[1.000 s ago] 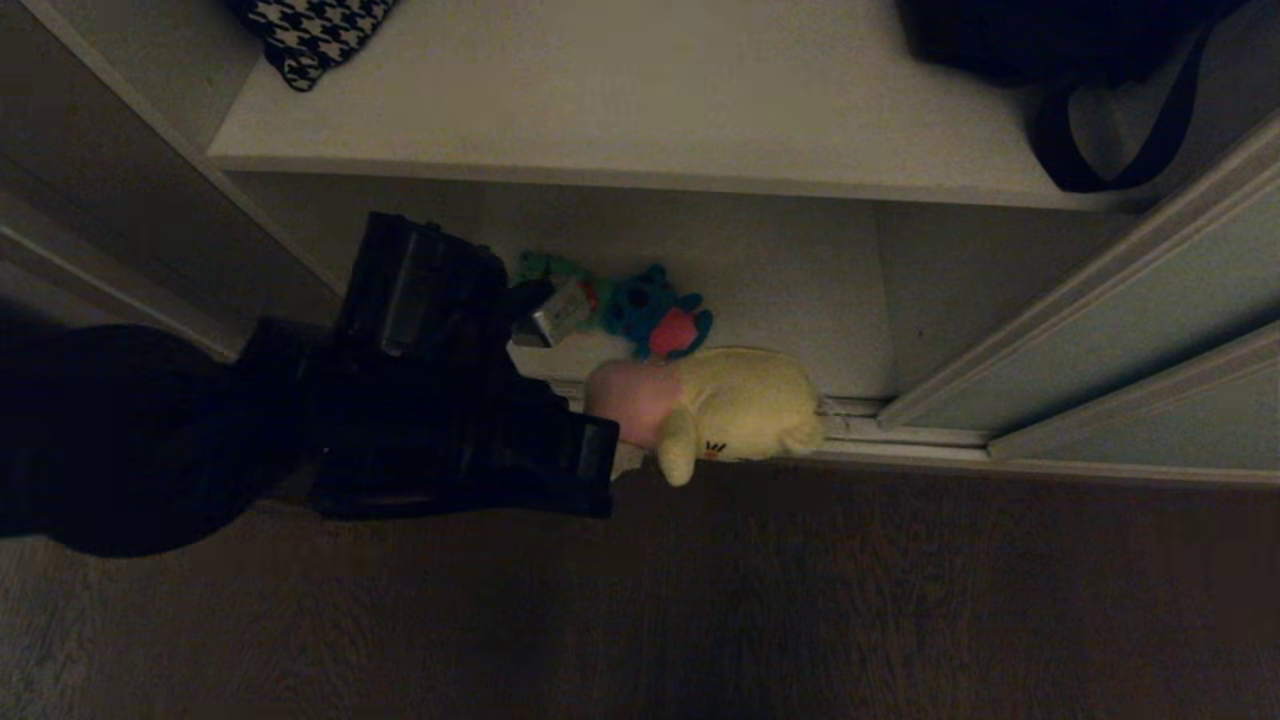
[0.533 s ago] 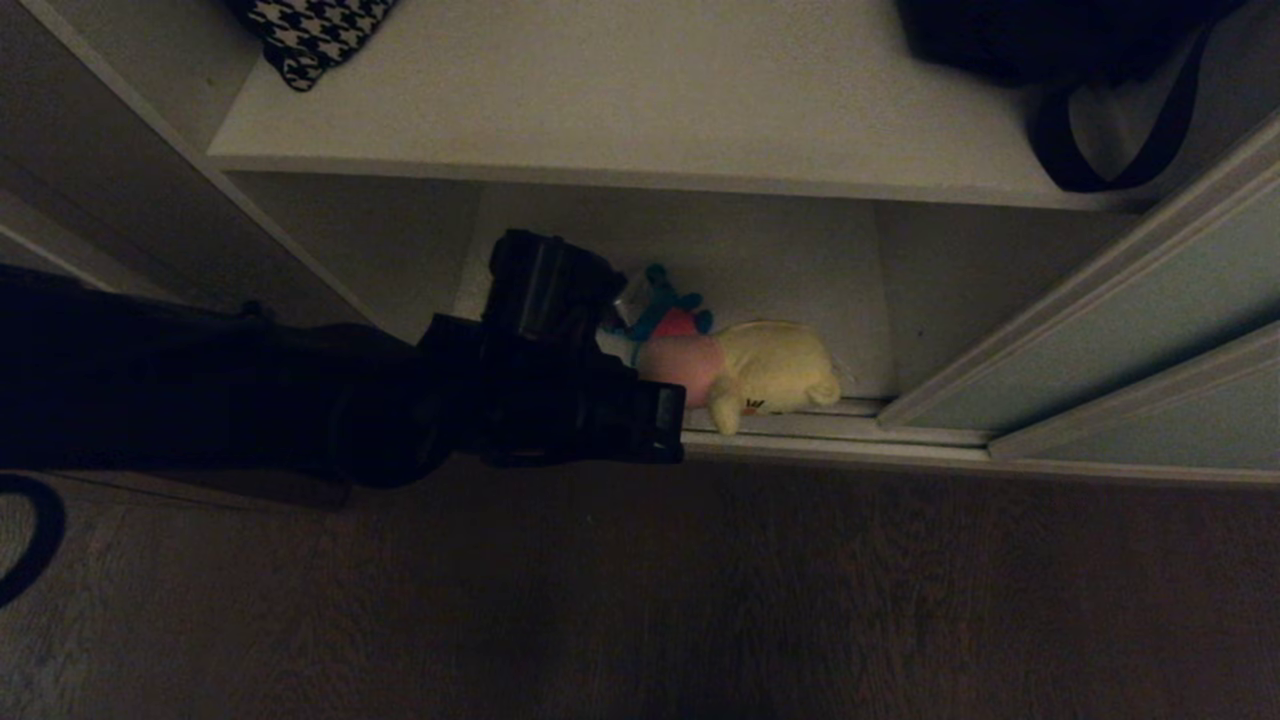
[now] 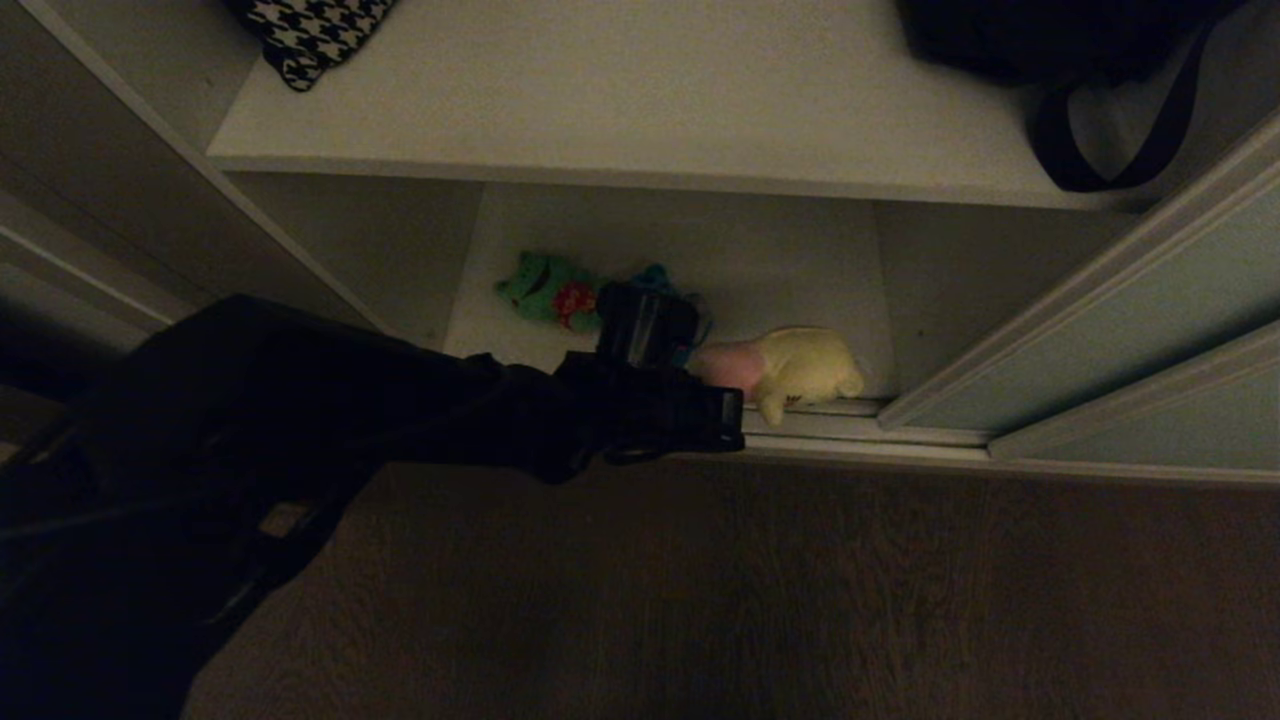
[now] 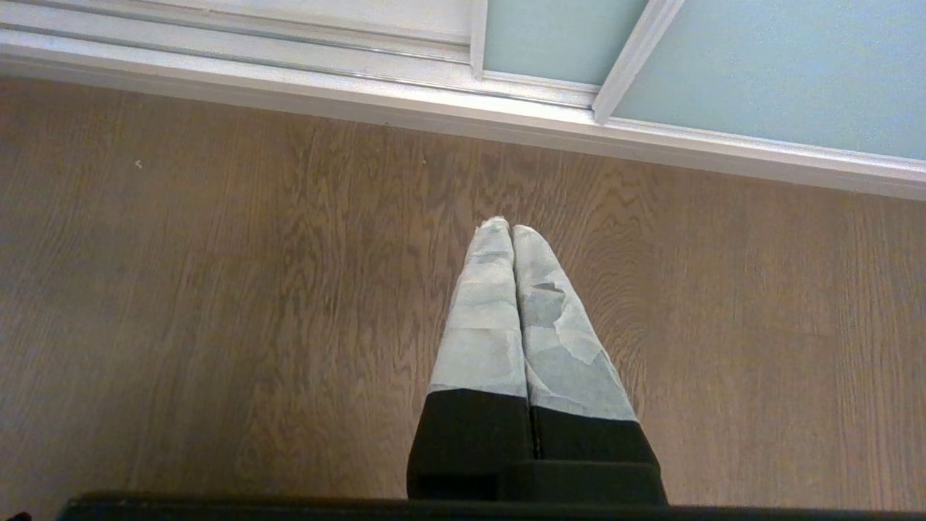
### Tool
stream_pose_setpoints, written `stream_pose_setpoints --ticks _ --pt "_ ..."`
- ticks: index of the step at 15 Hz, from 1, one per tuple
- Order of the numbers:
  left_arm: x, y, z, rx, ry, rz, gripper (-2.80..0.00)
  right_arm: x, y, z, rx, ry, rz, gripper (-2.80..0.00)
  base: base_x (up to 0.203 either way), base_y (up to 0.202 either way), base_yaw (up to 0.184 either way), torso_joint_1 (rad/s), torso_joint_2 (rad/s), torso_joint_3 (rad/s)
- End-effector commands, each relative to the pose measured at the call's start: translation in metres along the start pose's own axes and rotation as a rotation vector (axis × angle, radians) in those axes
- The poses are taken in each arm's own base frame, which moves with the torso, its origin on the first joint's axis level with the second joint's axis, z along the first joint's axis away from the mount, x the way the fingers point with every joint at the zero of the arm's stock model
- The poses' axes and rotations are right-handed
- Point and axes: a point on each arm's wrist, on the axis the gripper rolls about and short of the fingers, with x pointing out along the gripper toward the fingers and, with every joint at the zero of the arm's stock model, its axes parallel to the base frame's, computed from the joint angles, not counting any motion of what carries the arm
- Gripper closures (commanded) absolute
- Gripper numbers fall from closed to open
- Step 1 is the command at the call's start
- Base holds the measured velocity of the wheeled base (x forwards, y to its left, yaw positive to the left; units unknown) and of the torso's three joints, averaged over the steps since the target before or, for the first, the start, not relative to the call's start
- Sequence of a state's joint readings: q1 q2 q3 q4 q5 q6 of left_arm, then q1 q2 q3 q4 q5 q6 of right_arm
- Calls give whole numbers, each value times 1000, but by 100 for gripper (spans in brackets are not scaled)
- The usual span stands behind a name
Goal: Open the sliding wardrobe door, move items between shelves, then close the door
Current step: Place the pink doll on the lower shelf
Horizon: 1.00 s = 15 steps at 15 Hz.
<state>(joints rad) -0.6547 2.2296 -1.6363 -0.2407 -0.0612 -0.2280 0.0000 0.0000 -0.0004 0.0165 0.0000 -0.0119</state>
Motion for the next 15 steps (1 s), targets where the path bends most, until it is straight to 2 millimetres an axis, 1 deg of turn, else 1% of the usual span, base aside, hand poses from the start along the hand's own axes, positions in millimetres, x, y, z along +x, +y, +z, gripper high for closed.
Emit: stream_pose_setpoints --ticks 1,3,5,7,8,10,11,13,15 --pt "45 9 -25 2 -9 50 0 0 0 0 0 1 0 0 0 0 0 0 0 0" --pt "57 11 -23 7 -55 65 0 0 0 0 0 0 0 0 0 0 0 0 0 0" --pt "74 18 -24 13 -128 76 0 0 0 0 0 -1 0 0 0 0 0 0 0 0" --pt "87 26 -32 88 -166 87 0 0 0 0 0 1 0 0 0 0 0 0 0 0" --pt "93 32 -40 126 -158 94 0 0 0 0 -1 1 0 0 0 0 0 0 0 0" --pt "105 41 -52 174 -226 96 0 0 0 0 -1 1 0 0 0 0 0 0 0 0" --pt "109 43 -57 188 -246 94 0 0 0 0 0 1 0 0 0 0 0 0 0 0" --pt "111 44 -61 207 -236 52 0 0 0 0 0 1 0 0 0 0 0 0 0 0" --pt "114 52 -64 259 -228 50 0 0 0 0 -1 -1 0 0 0 0 0 0 0 0"
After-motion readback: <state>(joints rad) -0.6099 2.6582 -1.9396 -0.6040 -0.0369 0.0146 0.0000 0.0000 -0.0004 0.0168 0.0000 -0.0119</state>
